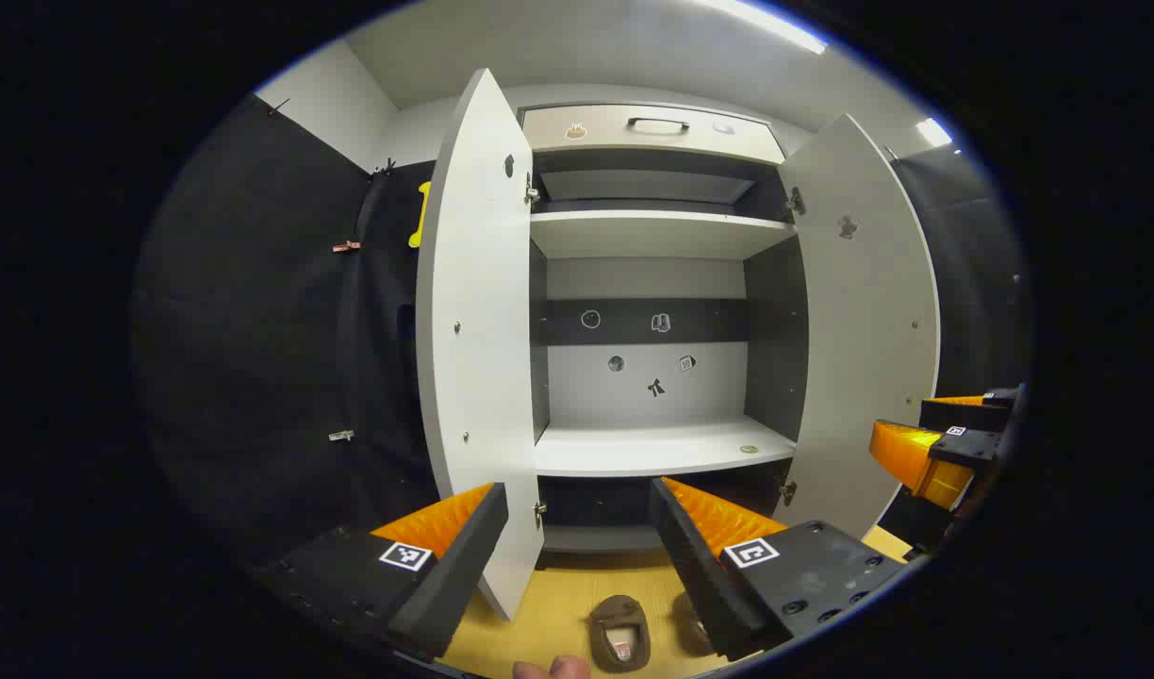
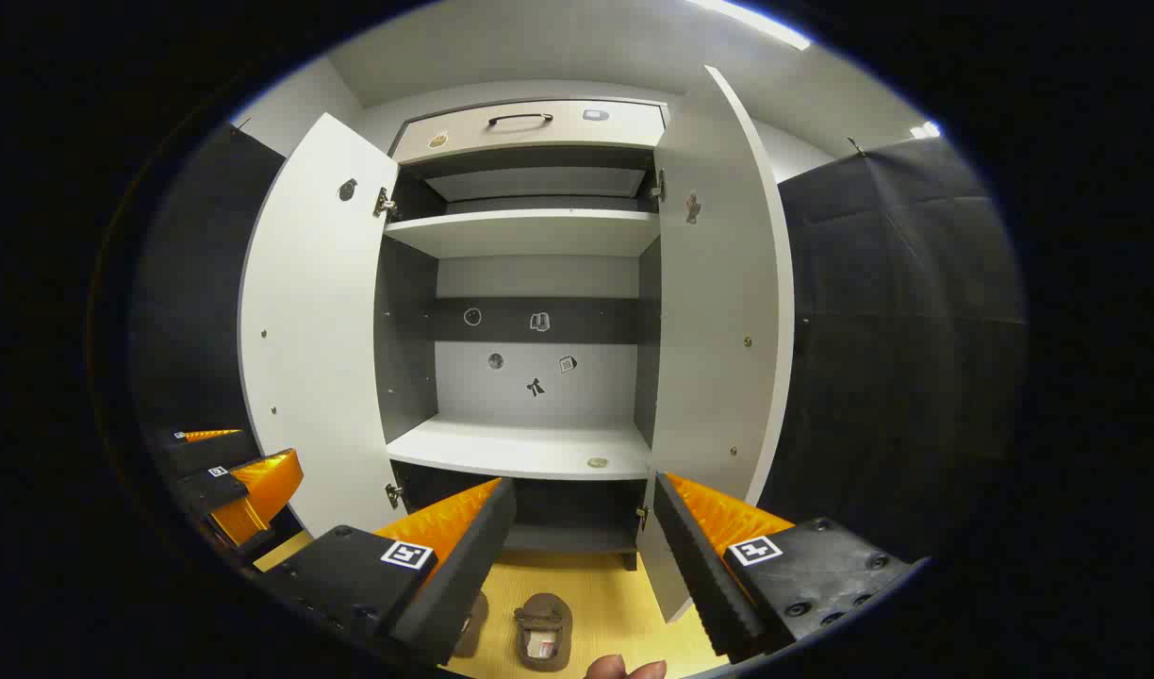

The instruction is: Grab one shoe with the right hand and put it into the shoe cabinet, grab the other shoe with the left hand and put it into the shoe cabinet; then close the right door with the right hand and the left door with the left hand.

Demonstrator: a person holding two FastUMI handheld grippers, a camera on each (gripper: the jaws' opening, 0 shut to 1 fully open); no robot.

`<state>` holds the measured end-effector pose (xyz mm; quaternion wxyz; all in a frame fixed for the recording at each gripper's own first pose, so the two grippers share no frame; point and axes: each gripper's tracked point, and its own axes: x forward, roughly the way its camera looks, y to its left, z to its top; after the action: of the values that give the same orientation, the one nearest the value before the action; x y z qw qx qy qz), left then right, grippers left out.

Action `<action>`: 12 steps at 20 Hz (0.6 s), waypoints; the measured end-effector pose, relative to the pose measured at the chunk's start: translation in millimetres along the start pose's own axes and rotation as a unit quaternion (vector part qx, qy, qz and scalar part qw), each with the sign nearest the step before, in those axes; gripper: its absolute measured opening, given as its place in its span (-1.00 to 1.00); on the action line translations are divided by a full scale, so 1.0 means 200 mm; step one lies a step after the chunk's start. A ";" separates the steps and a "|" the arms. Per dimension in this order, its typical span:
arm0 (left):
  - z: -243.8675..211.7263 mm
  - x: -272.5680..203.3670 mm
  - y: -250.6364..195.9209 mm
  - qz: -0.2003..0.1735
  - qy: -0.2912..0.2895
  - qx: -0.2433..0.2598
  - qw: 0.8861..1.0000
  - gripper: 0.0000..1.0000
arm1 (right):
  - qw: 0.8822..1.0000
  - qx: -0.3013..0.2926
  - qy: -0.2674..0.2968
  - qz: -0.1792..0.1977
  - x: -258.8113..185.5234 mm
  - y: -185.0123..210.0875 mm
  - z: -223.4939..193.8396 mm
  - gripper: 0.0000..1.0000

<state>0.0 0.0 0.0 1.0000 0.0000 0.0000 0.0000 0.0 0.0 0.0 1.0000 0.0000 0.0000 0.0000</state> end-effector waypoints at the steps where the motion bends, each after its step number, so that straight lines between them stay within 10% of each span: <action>1: 0.00 -0.01 0.00 -0.002 -0.001 -0.001 1.000 0.94 | 1.000 0.002 0.000 0.000 0.00 0.00 0.00 0.95; 12: -0.01 -0.01 0.05 -0.001 0.000 -0.002 1.000 0.94 | 1.000 0.008 0.002 -0.006 -0.03 0.04 0.00 0.95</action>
<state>-2.6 10.6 -1.5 1.0000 -0.0016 -0.0005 -0.0007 -5.4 7.1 -0.8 1.0000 0.0077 0.0015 -0.0055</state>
